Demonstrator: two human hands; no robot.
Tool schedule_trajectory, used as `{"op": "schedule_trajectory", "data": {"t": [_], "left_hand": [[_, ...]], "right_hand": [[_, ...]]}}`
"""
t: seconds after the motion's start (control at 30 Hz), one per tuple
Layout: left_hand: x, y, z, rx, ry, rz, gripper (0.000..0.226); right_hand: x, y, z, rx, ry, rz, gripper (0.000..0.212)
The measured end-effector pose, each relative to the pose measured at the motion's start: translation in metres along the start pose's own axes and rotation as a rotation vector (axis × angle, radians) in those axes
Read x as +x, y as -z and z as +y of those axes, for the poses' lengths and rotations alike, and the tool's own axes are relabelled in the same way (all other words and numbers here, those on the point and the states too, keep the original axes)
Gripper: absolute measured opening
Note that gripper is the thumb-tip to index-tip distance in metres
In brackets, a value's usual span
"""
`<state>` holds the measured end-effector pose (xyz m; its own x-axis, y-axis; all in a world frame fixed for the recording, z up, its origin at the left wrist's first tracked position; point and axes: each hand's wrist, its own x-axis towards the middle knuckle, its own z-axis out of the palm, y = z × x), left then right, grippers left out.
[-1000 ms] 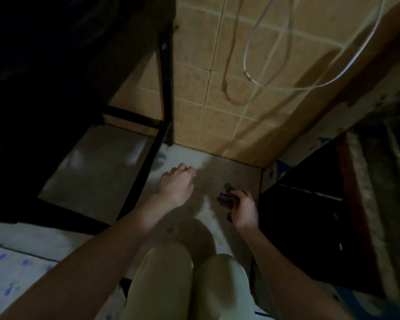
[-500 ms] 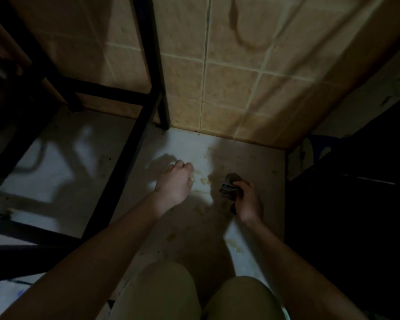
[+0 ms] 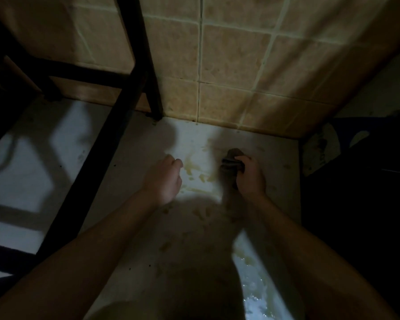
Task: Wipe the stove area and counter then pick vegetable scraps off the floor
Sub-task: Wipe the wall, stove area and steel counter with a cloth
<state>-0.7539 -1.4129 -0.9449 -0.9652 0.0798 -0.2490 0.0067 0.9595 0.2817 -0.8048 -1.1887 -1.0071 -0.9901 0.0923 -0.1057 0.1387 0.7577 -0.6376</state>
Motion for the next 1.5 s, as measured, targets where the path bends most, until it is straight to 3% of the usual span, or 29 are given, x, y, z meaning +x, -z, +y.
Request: {"op": "schedule_trajectory", "data": {"t": [0.17, 0.27, 0.4, 0.53, 0.63, 1.13, 1.37, 1.5], "left_hand": [[0.004, -0.02, -0.014, 0.103, -0.006, -0.079, 0.034], [0.007, -0.027, -0.023, 0.123, -0.004, -0.053, 0.039], [0.005, -0.032, -0.024, 0.116, 0.01, -0.068, 0.045], [-0.011, -0.041, -0.019, 0.156, -0.087, -0.08, 0.046], [-0.012, -0.042, -0.018, 0.145, -0.072, -0.089, 0.045], [-0.009, -0.048, -0.013, 0.176, -0.073, -0.097, 0.044], [-0.003, -0.051, -0.012, 0.235, -0.068, -0.161, 0.048], [-0.007, -0.047, -0.02, 0.185, -0.019, -0.157, 0.065]], "right_hand": [[0.033, -0.028, -0.013, 0.112, -0.085, 0.044, 0.036], [0.044, -0.048, -0.027, 0.125, -0.041, 0.014, 0.03], [0.049, -0.08, -0.041, -0.041, 0.222, -0.114, 0.034], [0.056, -0.099, -0.043, -0.365, 0.378, -0.198, 0.037], [0.062, -0.091, -0.039, -0.469, 0.432, -0.222, 0.037], [0.064, 0.031, 0.099, -0.403, -0.083, -0.003, 0.045], [0.047, 0.015, 0.089, -0.331, -0.089, 0.069, 0.046], [0.064, -0.021, 0.043, -0.319, 0.047, 0.036, 0.039]]}}
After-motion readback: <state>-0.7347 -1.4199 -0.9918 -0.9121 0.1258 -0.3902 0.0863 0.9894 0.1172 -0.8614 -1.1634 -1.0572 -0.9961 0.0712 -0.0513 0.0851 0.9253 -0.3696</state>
